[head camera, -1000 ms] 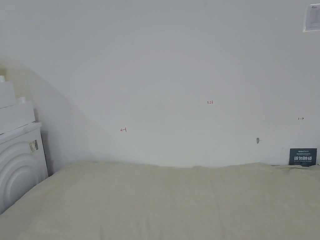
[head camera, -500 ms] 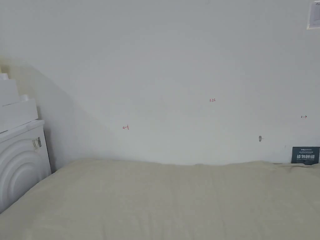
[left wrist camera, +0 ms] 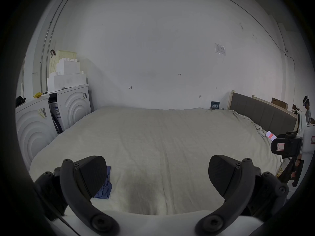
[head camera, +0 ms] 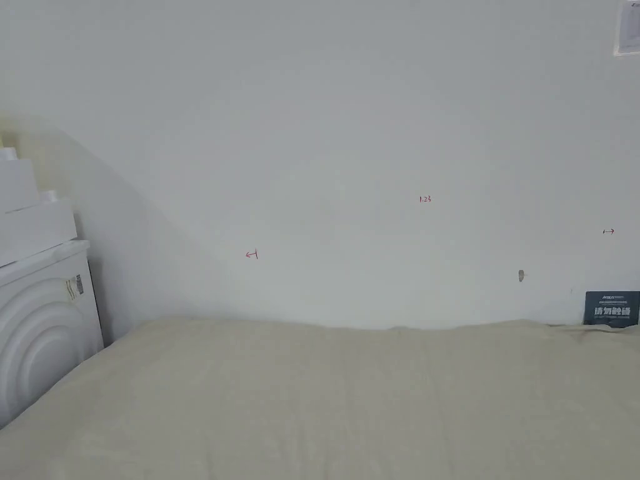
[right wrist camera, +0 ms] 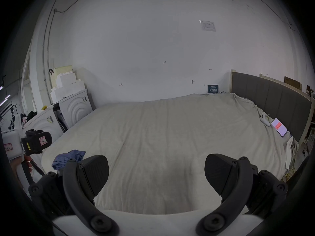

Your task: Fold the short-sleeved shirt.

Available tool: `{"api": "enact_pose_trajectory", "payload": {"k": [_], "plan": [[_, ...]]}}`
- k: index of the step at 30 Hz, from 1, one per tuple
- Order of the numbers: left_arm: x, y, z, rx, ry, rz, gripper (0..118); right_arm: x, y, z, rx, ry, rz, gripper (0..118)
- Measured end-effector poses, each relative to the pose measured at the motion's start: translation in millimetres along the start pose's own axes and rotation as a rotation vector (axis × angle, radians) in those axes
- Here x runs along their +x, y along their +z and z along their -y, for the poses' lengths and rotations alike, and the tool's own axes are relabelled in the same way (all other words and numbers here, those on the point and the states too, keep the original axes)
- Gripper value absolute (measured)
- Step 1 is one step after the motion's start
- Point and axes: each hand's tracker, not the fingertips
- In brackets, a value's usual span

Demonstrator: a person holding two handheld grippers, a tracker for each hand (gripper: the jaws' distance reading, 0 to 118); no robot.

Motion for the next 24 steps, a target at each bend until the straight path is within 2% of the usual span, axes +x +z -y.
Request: {"api": "enact_pose_trajectory", "payload": {"k": [2, 20, 24], "plan": [[0, 0, -1, 0.001, -0.001, 0.001, 118, -2, -1, 0, -0.001, 0.025, 0.010, 112], [2, 0, 1, -0.004, -0.004, 0.002, 118, 0, -11, 2, -0.007, 0.028, 0.050, 112], [2, -1, 1, 0.005, 0.003, 0.005, 118, 8, -17, -2, -0.037, -0.053, 0.017, 112]]}}
